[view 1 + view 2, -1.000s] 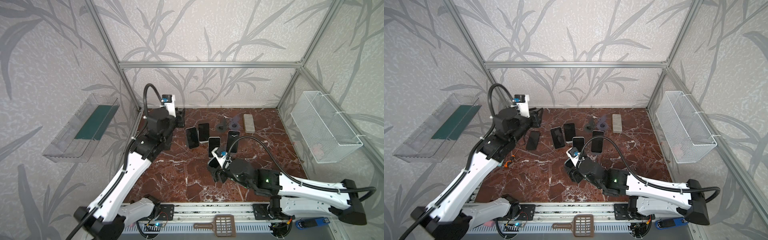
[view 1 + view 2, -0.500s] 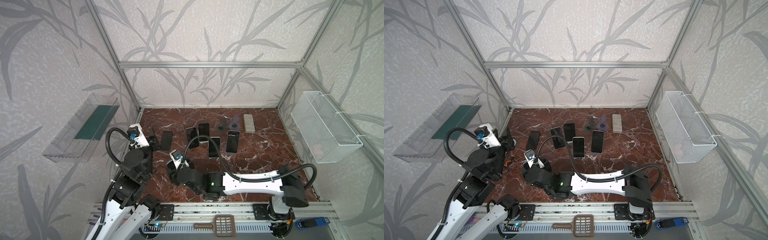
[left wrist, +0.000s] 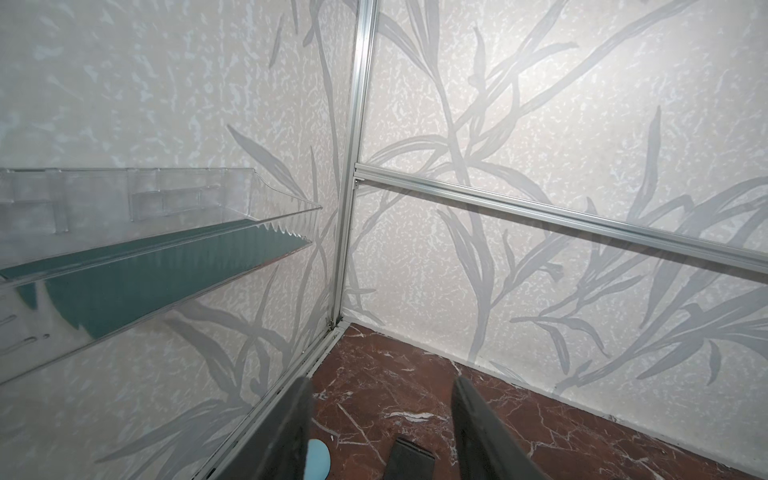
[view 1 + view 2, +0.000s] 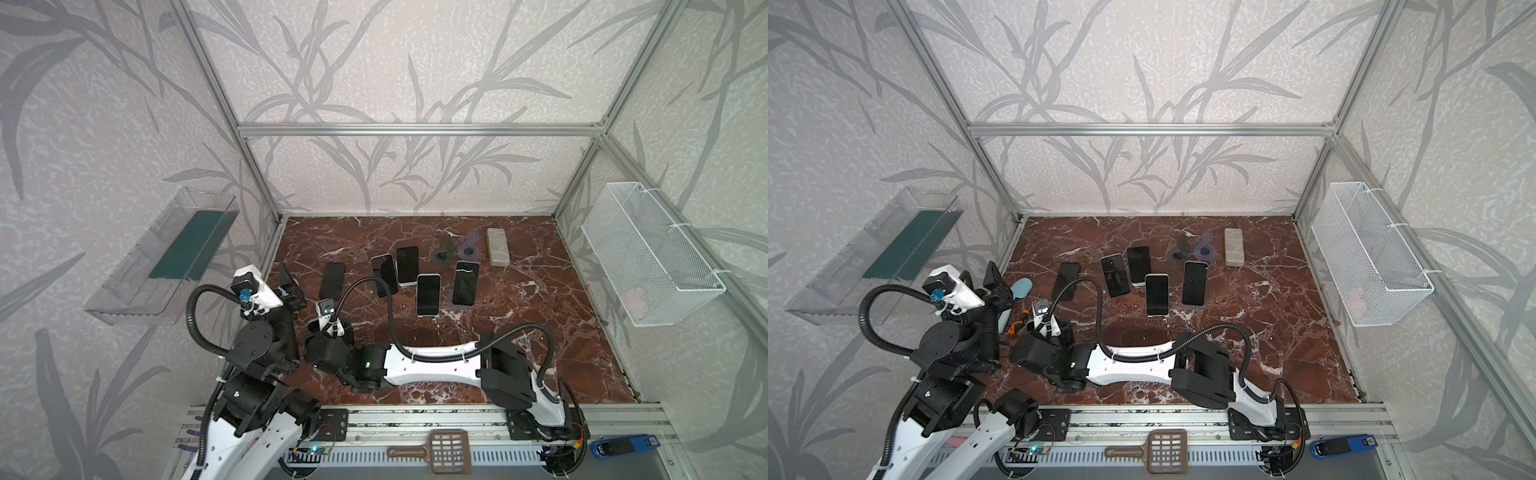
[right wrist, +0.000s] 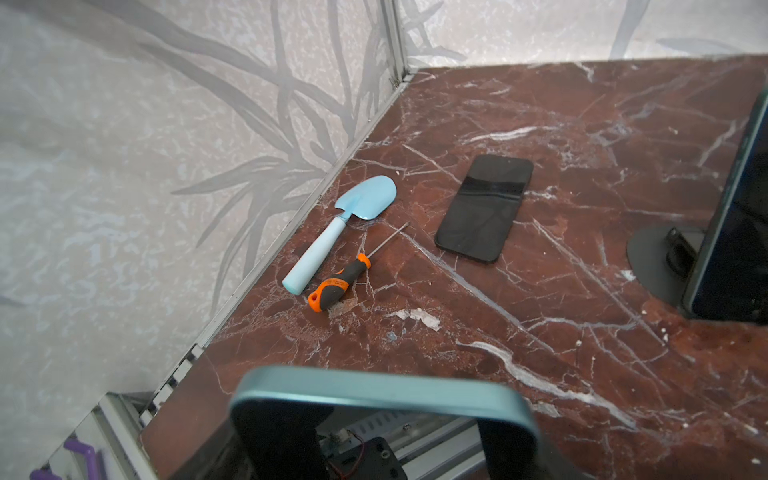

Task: Remove the phone from the phone stand
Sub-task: Place the phone at the middle-left of the table.

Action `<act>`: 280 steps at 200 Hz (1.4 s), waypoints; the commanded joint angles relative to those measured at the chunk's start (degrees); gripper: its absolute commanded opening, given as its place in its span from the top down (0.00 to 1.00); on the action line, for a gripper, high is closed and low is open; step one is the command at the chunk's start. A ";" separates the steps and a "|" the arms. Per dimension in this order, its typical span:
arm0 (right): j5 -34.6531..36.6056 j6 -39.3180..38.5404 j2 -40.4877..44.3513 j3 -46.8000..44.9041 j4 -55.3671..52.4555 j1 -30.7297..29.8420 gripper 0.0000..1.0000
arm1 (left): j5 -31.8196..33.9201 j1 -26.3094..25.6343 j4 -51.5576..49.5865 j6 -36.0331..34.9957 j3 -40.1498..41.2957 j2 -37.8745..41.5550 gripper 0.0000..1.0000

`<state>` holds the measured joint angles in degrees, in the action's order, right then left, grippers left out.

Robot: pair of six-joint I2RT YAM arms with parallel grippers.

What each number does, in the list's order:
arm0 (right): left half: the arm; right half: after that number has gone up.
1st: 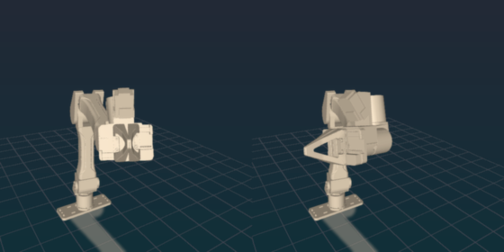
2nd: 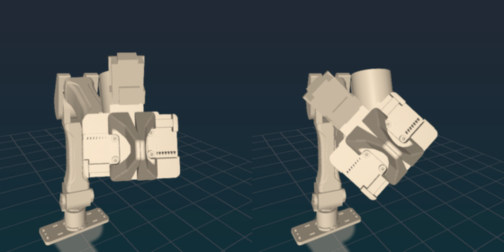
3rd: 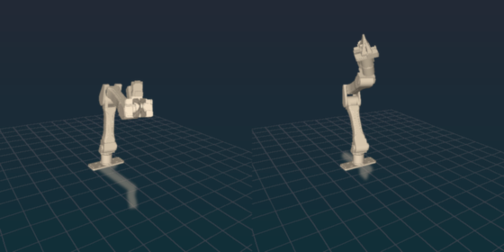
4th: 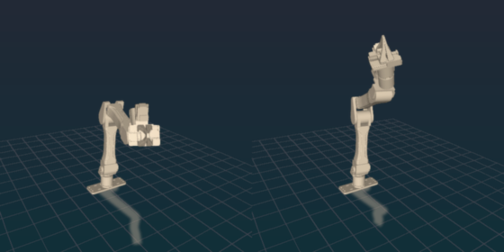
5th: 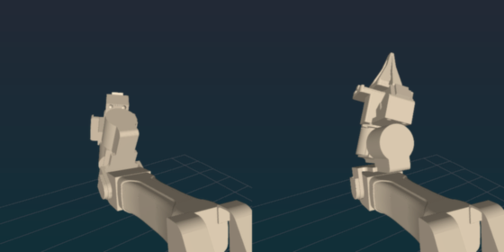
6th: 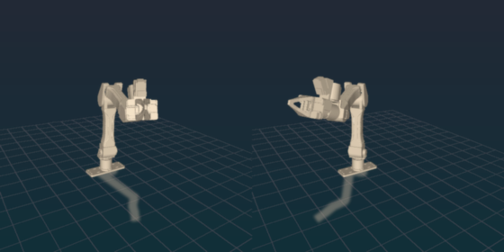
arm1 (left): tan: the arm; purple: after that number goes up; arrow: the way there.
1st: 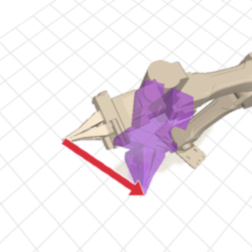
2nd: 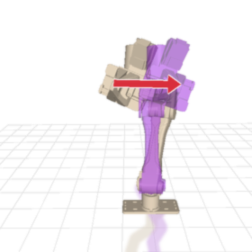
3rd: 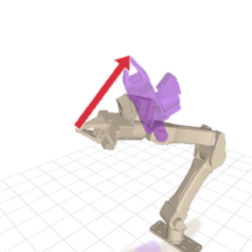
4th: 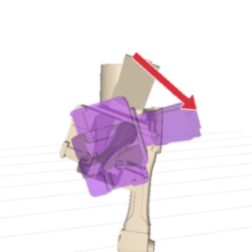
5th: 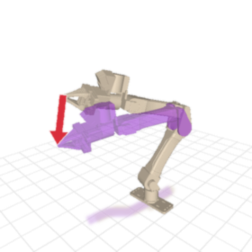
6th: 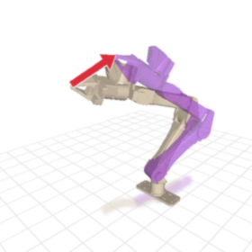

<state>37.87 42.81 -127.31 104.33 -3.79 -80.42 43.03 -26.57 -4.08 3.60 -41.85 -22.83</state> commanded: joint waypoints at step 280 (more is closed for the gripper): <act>-6.96 19.96 -14.97 12.10 -16.34 7.12 0.32 | -1.66 0.21 0.91 2.23 0.75 1.47 0.44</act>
<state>32.16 64.88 -144.05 122.45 -20.12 -73.65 41.89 -26.55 -2.98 4.84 -41.45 -21.98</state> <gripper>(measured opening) 0.739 0.563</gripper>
